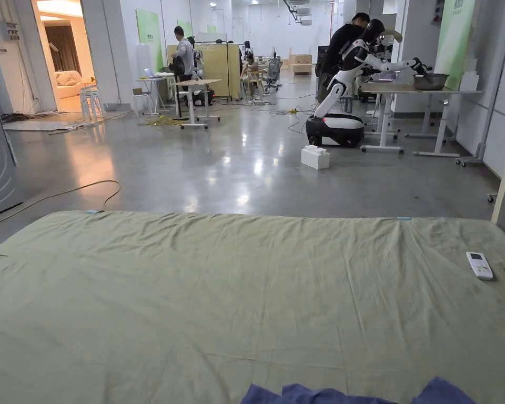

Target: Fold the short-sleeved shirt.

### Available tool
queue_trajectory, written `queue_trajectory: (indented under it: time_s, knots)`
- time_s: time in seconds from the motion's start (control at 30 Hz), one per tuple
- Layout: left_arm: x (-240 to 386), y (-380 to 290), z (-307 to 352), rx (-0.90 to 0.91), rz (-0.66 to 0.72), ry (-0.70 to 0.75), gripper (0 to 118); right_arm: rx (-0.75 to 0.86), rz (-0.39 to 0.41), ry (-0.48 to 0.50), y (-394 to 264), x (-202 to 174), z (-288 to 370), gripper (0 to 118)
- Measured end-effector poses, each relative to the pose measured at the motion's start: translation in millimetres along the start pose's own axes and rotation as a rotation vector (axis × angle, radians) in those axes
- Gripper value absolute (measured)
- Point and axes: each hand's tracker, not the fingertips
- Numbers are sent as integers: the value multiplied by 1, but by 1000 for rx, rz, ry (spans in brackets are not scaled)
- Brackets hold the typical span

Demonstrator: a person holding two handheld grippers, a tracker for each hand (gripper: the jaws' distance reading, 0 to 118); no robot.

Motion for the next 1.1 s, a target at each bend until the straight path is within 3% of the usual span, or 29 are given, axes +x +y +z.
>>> queue_trajectory:
  time_s: [0.2, 0.37, 0.6, 0.67, 0.7, 0.73, 0.77, 1.1]
  knots:
    - [-4, -1, -6, -14, 14, -6, 0, -7, 14, -21, -2, 0, -1, 1]
    - [-12, -2, -37, -74, 75, -120, 0, -31, 10, -21, -8, 3, -4, 1]
    - [-13, -25, -141, -275, 189, -228, 1, -111, -23, -74, -32, 20, -1, 1]
    - [-12, -42, -184, -358, 284, -280, 24, -150, -60, -98, -43, 30, -2, 1]
    - [-10, -50, -205, -399, 290, -298, 49, -168, -75, -108, -47, 34, -2, 1]
    - [-7, -59, -228, -430, 277, -299, 67, -194, -86, -123, -53, 39, -3, 1]
    - [-2, -67, -251, -486, 249, -279, 77, -213, -93, -135, -58, 44, -3, 1]
    - [27, -153, -424, -859, 59, -220, 77, -334, -126, -245, -85, 86, -10, 1]
